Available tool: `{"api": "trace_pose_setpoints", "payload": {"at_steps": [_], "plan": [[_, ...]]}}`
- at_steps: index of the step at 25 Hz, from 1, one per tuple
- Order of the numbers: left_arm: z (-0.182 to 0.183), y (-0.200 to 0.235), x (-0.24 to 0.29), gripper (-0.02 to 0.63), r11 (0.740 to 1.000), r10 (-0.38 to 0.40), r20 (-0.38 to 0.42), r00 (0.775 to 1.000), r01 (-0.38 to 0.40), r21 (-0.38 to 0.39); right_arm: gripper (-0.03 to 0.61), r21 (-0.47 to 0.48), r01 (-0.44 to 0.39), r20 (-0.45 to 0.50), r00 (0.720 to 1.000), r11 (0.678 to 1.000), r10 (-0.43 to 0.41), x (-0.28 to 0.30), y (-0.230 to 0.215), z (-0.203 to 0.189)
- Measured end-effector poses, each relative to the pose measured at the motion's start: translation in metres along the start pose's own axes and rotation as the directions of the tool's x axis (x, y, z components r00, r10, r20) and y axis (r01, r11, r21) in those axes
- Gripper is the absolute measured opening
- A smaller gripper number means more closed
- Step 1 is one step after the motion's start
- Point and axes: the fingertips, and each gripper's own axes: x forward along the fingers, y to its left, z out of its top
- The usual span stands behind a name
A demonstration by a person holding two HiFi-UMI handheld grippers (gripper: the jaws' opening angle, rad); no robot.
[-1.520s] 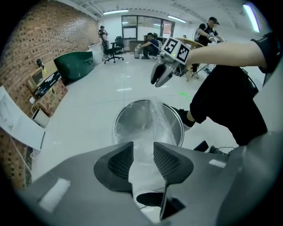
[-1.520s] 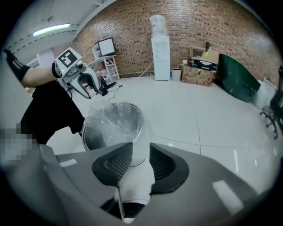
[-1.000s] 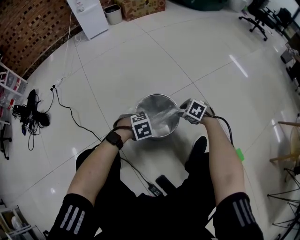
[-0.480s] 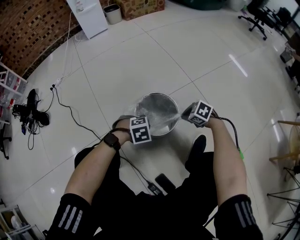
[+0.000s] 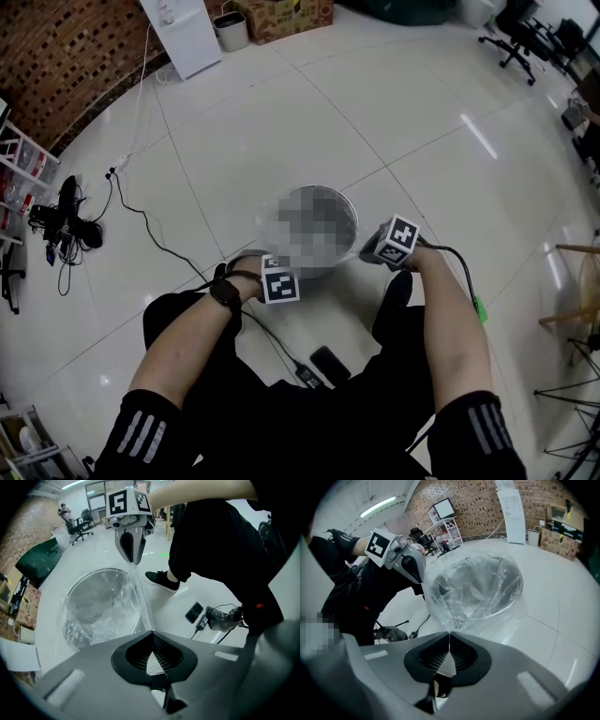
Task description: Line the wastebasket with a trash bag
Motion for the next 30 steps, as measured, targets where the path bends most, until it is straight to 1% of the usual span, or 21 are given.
{"api": "trace_pose_setpoints", "payload": {"at_steps": [4,8,12,15,19,21,26,30], "plan": [[-0.016,-0.001,0.014,-0.005,1.000,-0.022,-0.038,0.999,0.021,-0.010,0.012,0.015,-0.041,-0.018,0.999,0.999,0.041,0.015,0.003,-0.002],[-0.023,0.003,0.024,-0.005,0.998,-0.045,-0.050,0.998,0.043,-0.048,0.014,0.045,-0.060,0.004,0.998,0.997,0.060,0.021,0.000,0.000],[-0.033,0.004,0.039,-0.005,0.996,-0.070,-0.074,0.995,0.066,-0.063,0.016,0.064,-0.091,-0.015,0.996,0.994,0.092,0.032,0.003,-0.002],[-0.040,0.011,0.050,-0.005,0.996,-0.048,-0.062,0.997,0.043,-0.080,0.017,0.072,-0.092,-0.026,0.995,0.993,0.095,0.040,-0.001,-0.005],[-0.045,0.020,0.065,-0.005,0.987,-0.005,-0.010,1.000,0.003,-0.163,0.017,0.100,-0.098,-0.016,0.995,0.990,0.100,0.046,-0.003,-0.006],[-0.047,0.021,0.074,-0.005,0.981,0.018,0.004,1.000,-0.017,-0.191,0.017,0.108,-0.098,-0.026,0.995,0.989,0.101,0.050,-0.003,-0.008],[-0.050,0.023,0.092,-0.005,0.976,0.071,0.011,0.997,-0.067,-0.206,0.018,0.120,-0.078,-0.055,0.995,0.990,0.085,0.060,-0.007,-0.015],[-0.056,0.027,0.099,0.014,0.975,0.062,-0.005,0.998,-0.062,-0.215,0.036,0.122,-0.072,-0.079,0.993,0.990,0.082,0.069,-0.010,-0.017]]}}
